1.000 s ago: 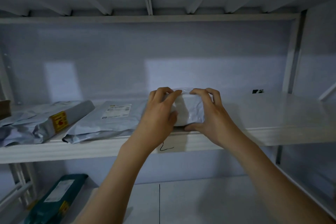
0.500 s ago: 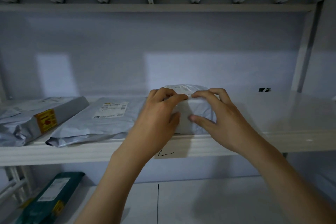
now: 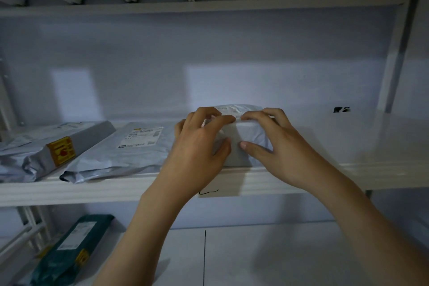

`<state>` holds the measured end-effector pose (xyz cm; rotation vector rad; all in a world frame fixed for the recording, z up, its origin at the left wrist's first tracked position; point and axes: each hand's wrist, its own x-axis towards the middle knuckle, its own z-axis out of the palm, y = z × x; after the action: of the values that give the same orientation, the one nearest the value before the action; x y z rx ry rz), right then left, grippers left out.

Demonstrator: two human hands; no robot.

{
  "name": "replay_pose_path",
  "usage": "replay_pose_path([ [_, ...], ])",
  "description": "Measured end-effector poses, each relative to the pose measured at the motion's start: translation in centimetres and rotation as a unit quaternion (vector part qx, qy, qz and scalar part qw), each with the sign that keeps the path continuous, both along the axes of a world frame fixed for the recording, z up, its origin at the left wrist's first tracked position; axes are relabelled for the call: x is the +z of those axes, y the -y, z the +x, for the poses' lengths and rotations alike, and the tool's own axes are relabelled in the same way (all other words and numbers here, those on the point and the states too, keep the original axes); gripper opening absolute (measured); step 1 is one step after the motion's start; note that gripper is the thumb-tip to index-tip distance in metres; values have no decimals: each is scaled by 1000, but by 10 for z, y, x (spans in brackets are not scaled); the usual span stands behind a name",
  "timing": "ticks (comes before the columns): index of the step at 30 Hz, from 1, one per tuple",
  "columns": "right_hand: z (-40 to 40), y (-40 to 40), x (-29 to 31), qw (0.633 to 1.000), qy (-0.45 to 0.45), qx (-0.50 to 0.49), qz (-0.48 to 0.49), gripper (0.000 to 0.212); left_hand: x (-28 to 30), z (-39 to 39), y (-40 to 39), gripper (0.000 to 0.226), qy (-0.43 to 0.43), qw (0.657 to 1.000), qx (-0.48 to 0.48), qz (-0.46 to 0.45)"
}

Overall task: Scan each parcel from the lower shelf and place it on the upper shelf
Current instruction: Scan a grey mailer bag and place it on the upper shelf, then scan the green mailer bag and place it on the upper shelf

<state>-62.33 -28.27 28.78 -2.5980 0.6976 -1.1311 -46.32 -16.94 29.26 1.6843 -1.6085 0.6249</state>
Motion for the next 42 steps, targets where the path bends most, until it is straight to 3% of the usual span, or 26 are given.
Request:
replay_pose_path([
  [9,-10,-13,0,999,-16,-18,-47,60,-3,-19,-18,41,-47,999,0,-10],
  [14,-9,-43,-5,993,19,12,-114,58,-9,-19,-48,41,-56,998,0,-33],
  [19,7,-103,-17,989,66,65,-114,51,-21,-8,-98,34,-55,998,-8,-33],
  [23,33,-161,-32,990,72,103,-60,46,-32,19,-151,30,-57,998,-2,-22],
  [31,132,-261,-94,992,0,122,27,45,-90,114,-264,26,-115,991,44,43],
  [42,255,-266,-187,969,-151,93,173,48,-202,248,-291,33,-233,940,173,179],
])
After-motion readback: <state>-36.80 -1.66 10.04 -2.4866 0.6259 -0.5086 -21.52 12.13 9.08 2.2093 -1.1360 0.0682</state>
